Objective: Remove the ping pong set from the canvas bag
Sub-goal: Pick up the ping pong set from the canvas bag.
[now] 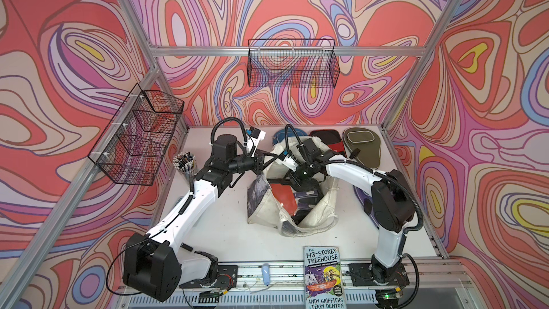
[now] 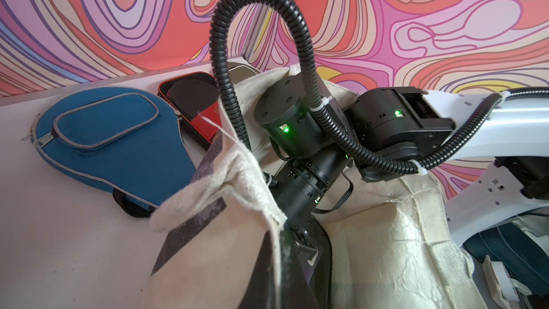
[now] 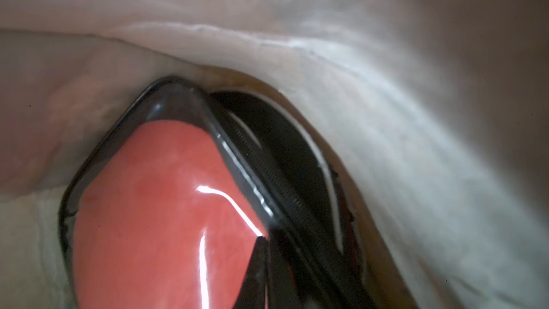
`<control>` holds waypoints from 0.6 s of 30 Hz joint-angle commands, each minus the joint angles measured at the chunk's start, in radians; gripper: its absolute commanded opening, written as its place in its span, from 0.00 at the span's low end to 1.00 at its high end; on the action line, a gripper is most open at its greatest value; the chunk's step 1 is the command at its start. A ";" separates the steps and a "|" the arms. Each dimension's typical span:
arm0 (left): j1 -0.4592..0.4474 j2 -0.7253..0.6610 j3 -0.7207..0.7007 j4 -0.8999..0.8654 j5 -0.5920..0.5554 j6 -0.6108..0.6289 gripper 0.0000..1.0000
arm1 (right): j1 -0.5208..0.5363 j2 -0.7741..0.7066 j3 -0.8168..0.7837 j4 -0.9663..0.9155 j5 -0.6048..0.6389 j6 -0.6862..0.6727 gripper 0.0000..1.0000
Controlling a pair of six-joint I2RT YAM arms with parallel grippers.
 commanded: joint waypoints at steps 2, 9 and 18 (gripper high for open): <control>-0.013 -0.042 0.052 0.077 0.091 0.037 0.00 | -0.011 -0.087 0.025 -0.048 0.004 0.003 0.00; -0.013 -0.050 0.053 0.055 0.086 0.050 0.00 | -0.012 -0.180 0.035 -0.055 0.032 0.000 0.00; -0.013 -0.056 0.057 0.082 0.114 0.041 0.00 | -0.010 -0.140 0.018 -0.034 0.090 0.012 0.82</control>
